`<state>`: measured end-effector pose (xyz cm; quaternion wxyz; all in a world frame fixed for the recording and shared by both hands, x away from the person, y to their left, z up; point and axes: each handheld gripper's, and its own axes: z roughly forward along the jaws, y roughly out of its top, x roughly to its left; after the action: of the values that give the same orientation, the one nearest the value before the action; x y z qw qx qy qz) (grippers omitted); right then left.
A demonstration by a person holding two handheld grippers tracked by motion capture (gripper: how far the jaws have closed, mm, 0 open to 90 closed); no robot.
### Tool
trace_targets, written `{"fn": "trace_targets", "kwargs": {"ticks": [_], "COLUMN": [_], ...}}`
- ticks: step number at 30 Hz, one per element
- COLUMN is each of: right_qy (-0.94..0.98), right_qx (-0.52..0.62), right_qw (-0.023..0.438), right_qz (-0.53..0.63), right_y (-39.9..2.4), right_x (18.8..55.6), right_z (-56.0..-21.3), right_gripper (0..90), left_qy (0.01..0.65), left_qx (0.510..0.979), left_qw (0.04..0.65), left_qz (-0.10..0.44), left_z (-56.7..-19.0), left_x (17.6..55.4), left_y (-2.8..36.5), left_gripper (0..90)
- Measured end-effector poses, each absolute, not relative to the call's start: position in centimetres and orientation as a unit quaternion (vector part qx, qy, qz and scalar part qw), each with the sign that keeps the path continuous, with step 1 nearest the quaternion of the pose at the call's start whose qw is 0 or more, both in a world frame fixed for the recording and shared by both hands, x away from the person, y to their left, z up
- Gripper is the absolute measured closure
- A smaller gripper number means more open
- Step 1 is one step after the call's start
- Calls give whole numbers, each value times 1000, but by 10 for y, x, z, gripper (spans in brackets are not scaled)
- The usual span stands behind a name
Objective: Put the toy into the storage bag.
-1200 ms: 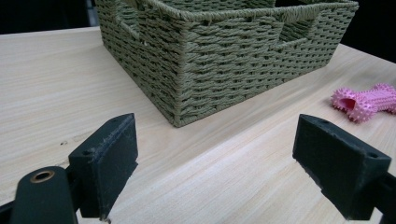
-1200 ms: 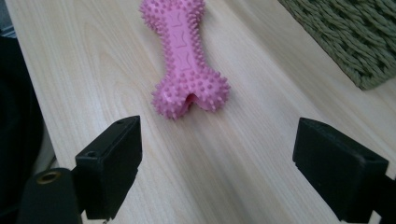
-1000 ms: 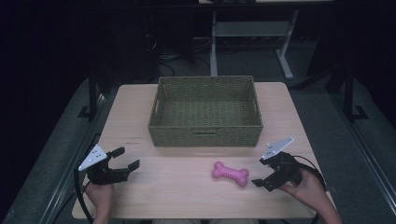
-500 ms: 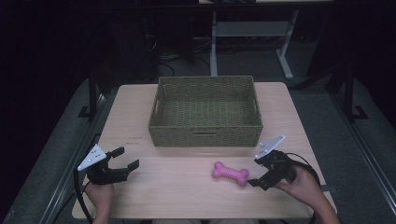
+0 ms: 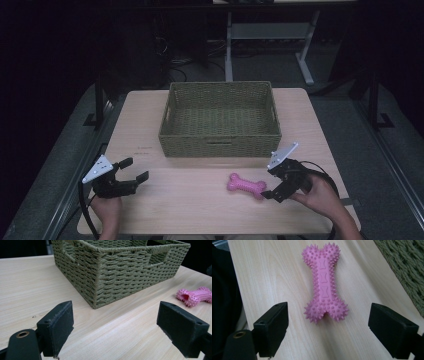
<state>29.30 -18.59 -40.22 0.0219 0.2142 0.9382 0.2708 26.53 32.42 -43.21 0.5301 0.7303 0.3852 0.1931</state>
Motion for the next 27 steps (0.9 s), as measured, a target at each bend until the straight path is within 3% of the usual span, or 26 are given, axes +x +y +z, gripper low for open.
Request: {"fn": "trace_targets", "kwargs": {"ticks": [27], "right_qy": [960], "right_qx": [169], "right_qw": [-4], "right_qz": [225], "right_y": [-141], "right_x": [311], "right_z": [-415], "right_gripper": [220], "left_qy": [386], "left_qx": [727], "left_qw": [534], "left_qz": [192], "left_z": [-432], "left_x": [265], "left_y": [327], "left_gripper": [135]}}
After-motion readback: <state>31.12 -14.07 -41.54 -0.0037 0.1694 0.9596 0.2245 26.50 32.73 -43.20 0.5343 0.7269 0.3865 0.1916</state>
